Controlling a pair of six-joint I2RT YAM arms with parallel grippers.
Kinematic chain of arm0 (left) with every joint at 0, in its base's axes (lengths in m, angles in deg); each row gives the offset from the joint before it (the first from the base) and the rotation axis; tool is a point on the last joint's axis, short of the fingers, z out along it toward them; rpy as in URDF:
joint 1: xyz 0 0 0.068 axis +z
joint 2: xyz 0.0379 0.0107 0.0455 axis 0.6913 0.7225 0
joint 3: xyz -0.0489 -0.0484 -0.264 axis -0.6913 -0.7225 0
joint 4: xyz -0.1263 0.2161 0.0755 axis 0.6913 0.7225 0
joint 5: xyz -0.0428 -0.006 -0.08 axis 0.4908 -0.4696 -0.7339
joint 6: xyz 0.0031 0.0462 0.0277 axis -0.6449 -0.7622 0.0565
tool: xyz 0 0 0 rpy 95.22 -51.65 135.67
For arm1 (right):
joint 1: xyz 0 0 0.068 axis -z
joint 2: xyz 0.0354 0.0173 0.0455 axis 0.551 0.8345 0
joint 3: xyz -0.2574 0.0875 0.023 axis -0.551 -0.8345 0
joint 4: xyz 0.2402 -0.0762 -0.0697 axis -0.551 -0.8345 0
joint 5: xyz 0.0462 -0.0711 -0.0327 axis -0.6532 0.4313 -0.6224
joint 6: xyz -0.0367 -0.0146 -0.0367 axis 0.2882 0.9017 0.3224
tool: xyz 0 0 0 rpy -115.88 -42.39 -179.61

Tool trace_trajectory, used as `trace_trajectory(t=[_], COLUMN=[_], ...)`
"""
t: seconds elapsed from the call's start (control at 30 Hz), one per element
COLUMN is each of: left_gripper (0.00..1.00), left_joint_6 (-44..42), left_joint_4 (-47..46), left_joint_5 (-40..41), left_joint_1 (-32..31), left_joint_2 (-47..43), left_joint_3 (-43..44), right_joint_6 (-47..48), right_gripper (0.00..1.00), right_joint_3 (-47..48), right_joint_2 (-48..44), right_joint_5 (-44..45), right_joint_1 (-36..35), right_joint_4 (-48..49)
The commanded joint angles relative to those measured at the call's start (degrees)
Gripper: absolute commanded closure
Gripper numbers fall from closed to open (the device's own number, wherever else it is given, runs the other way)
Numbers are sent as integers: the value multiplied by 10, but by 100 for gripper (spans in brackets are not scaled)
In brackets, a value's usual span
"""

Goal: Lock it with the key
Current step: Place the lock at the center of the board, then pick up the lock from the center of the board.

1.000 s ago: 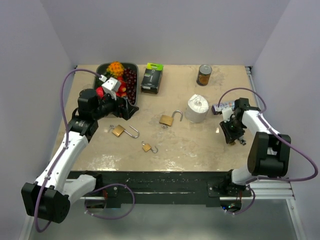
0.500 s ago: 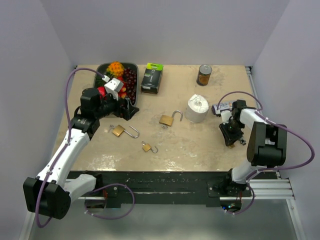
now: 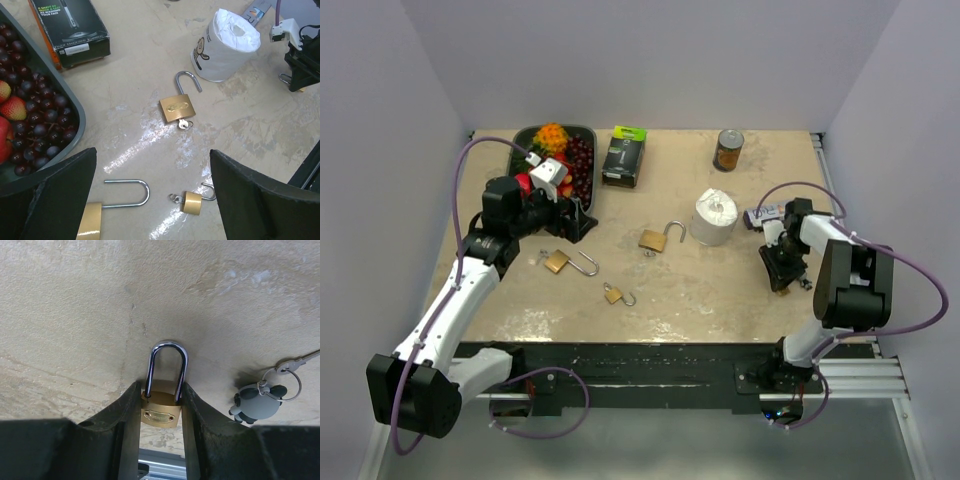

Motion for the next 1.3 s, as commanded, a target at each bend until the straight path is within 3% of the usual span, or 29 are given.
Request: trace_trajectory(t=[0.0, 0.3, 0.37, 0.4, 0.5, 0.6, 0.8, 0.87, 1.0, 1.03, 1.1, 1.13, 1.27], left_gripper=[1, 1, 1, 1, 1, 1, 1, 1, 1, 1, 1, 1, 1], left_joint_6=[-13, -24, -42, -45, -94, -130, -221, -301, -483, -578, -681, -775, -911], left_joint_4=[2, 9, 22, 29, 71, 109, 168, 210, 313, 360, 398, 417, 429], left_joint_5=[8, 15, 7, -1, -24, -54, -112, -136, -214, -225, -240, -238, -202], left_joint_1=[3, 3, 3, 3, 3, 3, 3, 3, 3, 3, 2, 0, -30], left_joint_2=[0, -7, -7, -7, 2, 14, 6, 8, 32, 38, 52, 58, 110], left_joint_3=[5, 2, 5, 9, 29, 51, 77, 81, 102, 101, 93, 90, 99], right_joint_6=[-10, -30, -31, -30, -36, -51, -63, -63, -60, -59, -43, -38, -6], right_gripper=[80, 72, 64, 50, 31, 23, 17, 11, 10, 10, 10, 10, 4], right_joint_3=[11, 48, 48, 48, 55, 75, 148, 187, 262, 275, 319, 331, 409], right_joint_2=[29, 55, 59, 58, 46, 38, -2, -20, -62, -67, -75, -82, -88], right_joint_5=[-10, -47, -45, -45, -48, -60, -90, -107, -135, -140, -145, -145, -153], right_joint_1=[10, 12, 13, 12, 12, 13, 13, 12, 10, 10, 4, 3, -5], right_joint_4=[44, 22, 21, 19, 12, -6, -52, -64, -97, -99, -104, -101, -89])
